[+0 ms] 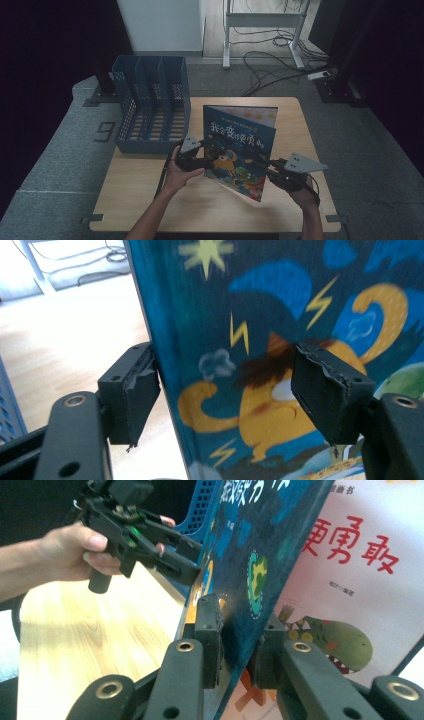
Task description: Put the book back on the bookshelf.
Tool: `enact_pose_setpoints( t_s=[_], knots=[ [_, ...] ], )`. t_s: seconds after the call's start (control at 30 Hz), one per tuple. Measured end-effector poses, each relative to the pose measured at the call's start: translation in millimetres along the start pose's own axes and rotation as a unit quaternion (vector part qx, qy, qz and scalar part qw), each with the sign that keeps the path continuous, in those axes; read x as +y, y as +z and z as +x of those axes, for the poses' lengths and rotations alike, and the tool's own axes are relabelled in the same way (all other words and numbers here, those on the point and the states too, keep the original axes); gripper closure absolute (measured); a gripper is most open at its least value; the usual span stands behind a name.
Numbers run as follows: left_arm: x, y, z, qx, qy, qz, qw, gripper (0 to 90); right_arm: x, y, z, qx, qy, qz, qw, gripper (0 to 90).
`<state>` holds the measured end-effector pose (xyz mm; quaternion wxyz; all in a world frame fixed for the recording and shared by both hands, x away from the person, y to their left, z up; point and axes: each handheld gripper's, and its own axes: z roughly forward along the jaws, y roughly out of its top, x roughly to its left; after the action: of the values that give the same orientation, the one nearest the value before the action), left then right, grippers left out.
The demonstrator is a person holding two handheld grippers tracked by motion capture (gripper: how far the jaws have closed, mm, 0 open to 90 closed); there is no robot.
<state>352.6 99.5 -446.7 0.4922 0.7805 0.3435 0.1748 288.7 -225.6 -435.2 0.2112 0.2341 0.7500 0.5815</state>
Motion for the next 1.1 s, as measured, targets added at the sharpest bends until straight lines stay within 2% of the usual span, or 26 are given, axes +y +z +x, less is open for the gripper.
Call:
enact_pose_setpoints(
  t_s=[0.27, 0.53, 0.67, 0.97, 1.03, 1.1],
  knots=[
    [-1.0, -4.7, -4.0, 0.011, 0.011, -0.009, 0.9998, 31.5, -6.2, 6.4, -3.5, -0.052, -0.006, 0.023, 0.9984, 66.8],
    [-1.6, -12.1, -7.9, 0.008, 0.021, -0.021, 0.9995, 32.6, -11.4, 8.3, -7.8, -0.061, -0.002, 0.031, 0.9977, 63.8],
    [1.8, -15.0, -13.3, 0.02, 0.04, -0.023, 0.9987, 32.4, -13.6, 12.1, -7.8, -0.064, -0.007, 0.043, 0.997, 61.8],
    [2.7, -21.2, -13.6, 0.007, 0.035, -0.027, 0.999, 34.7, -17.4, 16.3, -9.6, -0.07, -0.007, 0.055, 0.996, 58.7],
    [2.0, -22.6, -13.7, 0.008, 0.033, -0.029, 0.999, 36.7, -18.3, 15.9, -11.4, -0.075, -0.002, 0.054, 0.9957, 58.6],
    [1.0, -23.8, -16.0, 0.016, 0.04, -0.029, 0.9986, 39.0, -19.0, 15.2, -12.8, -0.077, 0.006, 0.052, 0.9957, 58.0]
  ],
)
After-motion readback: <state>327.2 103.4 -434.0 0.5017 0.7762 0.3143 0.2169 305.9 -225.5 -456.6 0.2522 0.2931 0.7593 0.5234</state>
